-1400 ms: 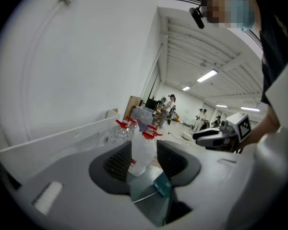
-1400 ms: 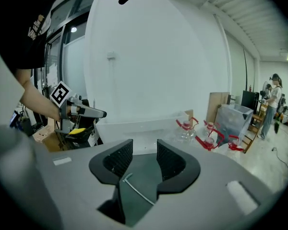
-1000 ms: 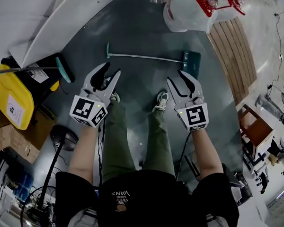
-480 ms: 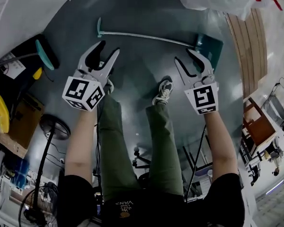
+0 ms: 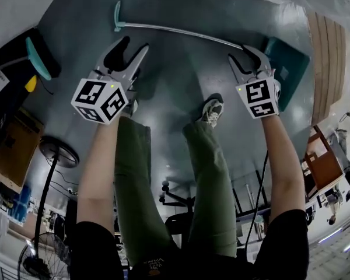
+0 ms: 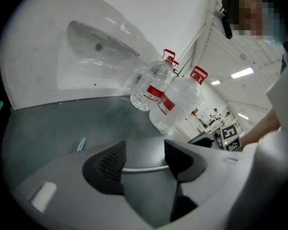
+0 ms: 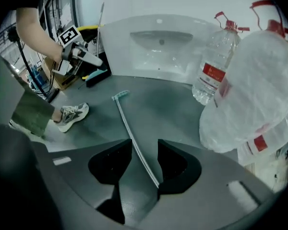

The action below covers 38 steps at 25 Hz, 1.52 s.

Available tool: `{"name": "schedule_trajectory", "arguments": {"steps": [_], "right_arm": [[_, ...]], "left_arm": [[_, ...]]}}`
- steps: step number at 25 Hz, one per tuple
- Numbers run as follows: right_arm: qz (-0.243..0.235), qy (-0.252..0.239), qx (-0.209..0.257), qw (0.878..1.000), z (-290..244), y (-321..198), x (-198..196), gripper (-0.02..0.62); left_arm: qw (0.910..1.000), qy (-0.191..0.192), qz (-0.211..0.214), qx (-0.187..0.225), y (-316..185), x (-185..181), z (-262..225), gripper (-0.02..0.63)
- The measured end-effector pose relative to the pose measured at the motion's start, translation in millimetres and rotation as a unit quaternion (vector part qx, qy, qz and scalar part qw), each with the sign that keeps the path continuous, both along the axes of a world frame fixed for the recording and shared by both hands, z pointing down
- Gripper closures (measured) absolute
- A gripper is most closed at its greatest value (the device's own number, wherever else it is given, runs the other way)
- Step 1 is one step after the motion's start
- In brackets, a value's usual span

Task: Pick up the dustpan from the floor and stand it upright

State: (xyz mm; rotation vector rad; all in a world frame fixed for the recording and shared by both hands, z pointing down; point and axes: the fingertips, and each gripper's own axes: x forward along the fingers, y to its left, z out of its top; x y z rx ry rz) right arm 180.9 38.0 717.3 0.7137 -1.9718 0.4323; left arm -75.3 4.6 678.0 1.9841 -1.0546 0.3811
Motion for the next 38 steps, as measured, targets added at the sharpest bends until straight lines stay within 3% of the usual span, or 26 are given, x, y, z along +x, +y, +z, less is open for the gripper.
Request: {"name": "schedule_trajectory", "arguments": {"steps": [12, 20, 22, 24, 30, 34, 38], "right_arm": [[-0.077, 0.088, -0.073, 0.99, 144.9, 29.0, 27.6, 0.451], [-0.132, 0.121, -0.082, 0.98, 192.5, 35.6, 27.9, 0.453], [-0.134, 0.124, -0.082, 0.98, 197.0, 35.3, 28.3, 0.453], [-0.142, 0.128, -0.079, 0.978, 197.6, 35.2, 29.5, 0.499], [-0.167, 0.136, -0.063, 0.974, 176.2, 33.2, 24.7, 0.509], [-0.174, 0.116, -0.053, 0.976, 149.1, 39.0, 6.3, 0.514], [-0.166, 0.103, -0.044, 0.98, 122.1, 39.9, -9.7, 0.517]], "left_arm": [[0.9953, 0.008, -0.054, -0.08, 14.5, -8.4, 127.2, 0.311], [0.9881, 0.032, -0.084, -0.125, 18.0, 1.6, 174.7, 0.304], [0.9864, 0.04, -0.09, -0.131, 19.2, 3.8, 178.0, 0.304], [0.9846, 0.045, -0.095, -0.14, 21.0, 4.3, 180.1, 0.304], [0.9784, 0.065, -0.122, -0.153, 14.3, -4.5, 165.2, 0.288], [0.9811, 0.07, -0.125, -0.13, 8.5, -15.0, 127.1, 0.282], [0.9768, 0.109, -0.155, -0.099, -10.1, -25.6, 74.0, 0.282]]}}
